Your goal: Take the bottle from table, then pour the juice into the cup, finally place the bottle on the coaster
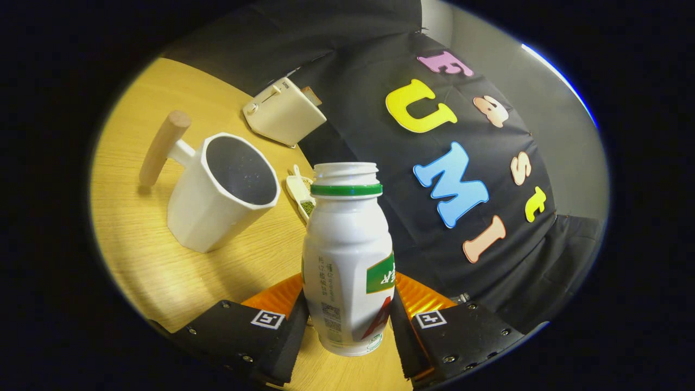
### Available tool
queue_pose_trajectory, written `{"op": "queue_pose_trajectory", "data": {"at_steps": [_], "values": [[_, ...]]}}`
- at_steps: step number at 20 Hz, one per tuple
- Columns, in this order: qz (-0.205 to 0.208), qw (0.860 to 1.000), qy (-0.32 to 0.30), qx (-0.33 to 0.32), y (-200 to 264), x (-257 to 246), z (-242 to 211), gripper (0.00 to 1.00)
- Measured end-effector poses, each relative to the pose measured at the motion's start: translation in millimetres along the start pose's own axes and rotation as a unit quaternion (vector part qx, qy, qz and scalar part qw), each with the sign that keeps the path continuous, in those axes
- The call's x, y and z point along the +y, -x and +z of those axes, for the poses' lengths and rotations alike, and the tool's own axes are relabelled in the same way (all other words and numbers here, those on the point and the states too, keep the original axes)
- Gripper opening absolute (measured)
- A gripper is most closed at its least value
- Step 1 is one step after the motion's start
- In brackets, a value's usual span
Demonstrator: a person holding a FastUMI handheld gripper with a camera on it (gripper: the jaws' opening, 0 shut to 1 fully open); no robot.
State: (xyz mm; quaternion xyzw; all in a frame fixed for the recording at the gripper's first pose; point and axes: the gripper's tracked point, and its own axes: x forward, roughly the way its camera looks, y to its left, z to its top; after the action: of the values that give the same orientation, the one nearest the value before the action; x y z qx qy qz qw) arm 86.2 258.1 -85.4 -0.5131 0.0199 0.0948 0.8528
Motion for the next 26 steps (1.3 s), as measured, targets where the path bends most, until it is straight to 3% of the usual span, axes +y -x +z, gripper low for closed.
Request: {"op": "queue_pose_trajectory", "data": {"at_steps": [12, 26], "values": [[-0.008, 0.997, 0.08, 0.007, -8.3, -0.7, -0.3, 0.72], [-0.04, 0.983, 0.177, -0.003, -9.9, -14.1, 10.4, 0.71]]}}
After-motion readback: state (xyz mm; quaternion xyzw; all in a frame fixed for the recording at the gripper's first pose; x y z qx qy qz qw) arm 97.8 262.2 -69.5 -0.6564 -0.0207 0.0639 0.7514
